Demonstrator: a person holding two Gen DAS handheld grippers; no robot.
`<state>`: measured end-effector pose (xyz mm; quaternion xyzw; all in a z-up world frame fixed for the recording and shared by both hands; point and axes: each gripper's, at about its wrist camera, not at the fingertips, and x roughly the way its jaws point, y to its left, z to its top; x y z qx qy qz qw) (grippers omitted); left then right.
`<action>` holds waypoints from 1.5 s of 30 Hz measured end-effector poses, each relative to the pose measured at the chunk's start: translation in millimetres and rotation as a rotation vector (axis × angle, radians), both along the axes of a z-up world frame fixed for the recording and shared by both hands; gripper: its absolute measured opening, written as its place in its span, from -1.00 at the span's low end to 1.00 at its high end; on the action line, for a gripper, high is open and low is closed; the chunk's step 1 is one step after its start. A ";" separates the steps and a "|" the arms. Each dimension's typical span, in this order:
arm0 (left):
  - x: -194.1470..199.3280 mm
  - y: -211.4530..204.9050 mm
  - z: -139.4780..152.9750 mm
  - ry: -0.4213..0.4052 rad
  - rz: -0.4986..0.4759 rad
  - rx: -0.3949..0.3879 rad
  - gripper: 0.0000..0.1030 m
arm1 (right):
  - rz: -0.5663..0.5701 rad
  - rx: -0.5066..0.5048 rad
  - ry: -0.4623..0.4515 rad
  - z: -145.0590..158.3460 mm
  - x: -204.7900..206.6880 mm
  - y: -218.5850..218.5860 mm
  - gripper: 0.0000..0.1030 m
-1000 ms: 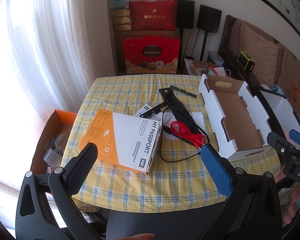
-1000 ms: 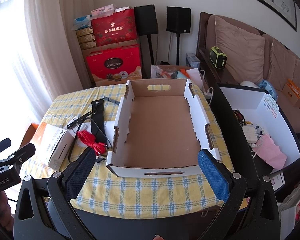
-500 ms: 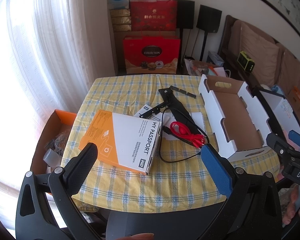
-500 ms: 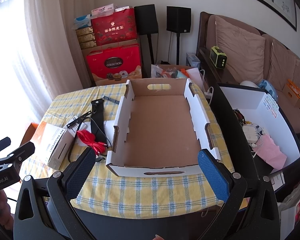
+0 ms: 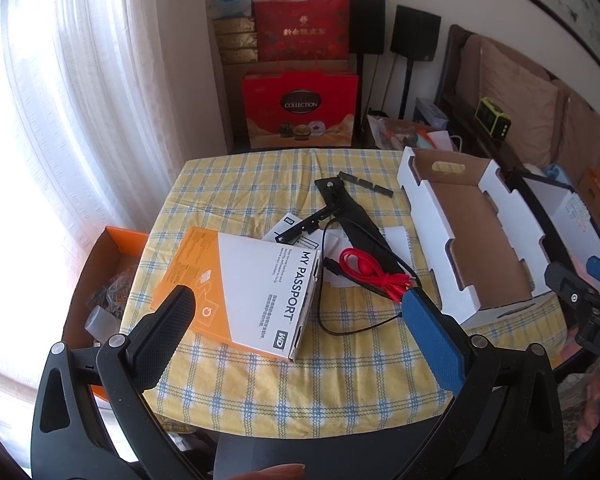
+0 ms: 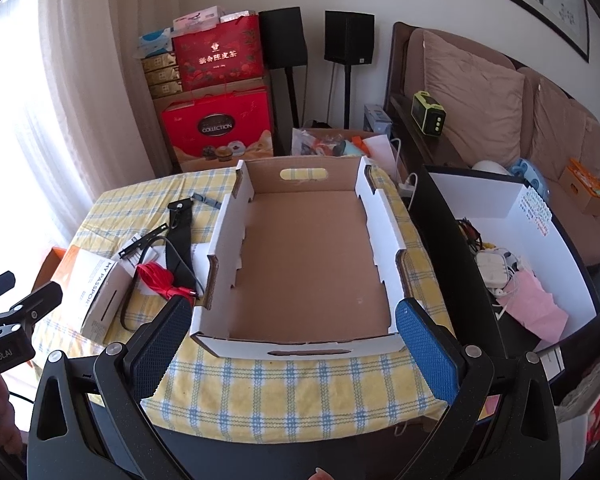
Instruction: Organize objects
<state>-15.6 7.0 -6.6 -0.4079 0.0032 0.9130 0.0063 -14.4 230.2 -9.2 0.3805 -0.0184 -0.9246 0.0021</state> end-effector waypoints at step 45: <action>-174.9 35.4 -57.5 -0.318 -0.212 0.050 0.82 | -0.054 -0.005 -0.284 -83.2 -99.9 96.4 -0.28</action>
